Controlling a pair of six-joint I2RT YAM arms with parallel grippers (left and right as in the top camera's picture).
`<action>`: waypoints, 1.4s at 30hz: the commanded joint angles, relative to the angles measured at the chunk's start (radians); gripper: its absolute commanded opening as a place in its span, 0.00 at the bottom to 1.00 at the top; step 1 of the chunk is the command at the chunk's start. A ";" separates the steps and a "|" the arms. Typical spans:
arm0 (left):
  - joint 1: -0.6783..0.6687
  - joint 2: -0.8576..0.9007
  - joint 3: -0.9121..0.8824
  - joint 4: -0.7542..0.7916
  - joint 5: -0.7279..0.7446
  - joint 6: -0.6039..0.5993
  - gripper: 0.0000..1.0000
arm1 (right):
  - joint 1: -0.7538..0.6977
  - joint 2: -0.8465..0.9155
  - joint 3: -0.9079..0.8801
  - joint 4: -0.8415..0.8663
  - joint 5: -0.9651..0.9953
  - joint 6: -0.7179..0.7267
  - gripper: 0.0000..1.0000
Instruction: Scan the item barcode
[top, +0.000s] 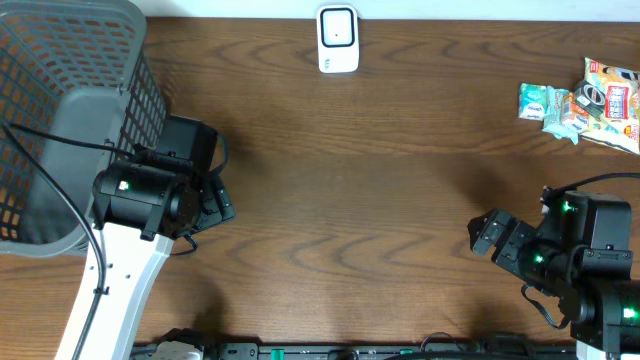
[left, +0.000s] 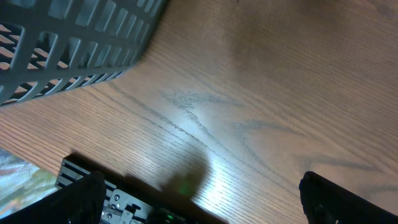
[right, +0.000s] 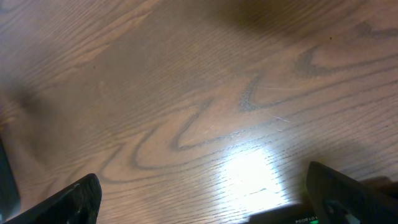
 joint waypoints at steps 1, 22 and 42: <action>0.005 -0.002 0.000 -0.003 0.005 -0.013 0.98 | 0.008 -0.004 -0.002 -0.002 -0.009 0.021 0.99; 0.005 -0.002 0.000 -0.003 0.005 -0.013 0.98 | 0.008 -0.163 -0.245 0.251 0.004 -0.149 0.99; 0.005 -0.002 0.000 -0.003 0.005 -0.013 0.98 | 0.054 -0.686 -0.714 0.771 -0.002 -0.297 0.99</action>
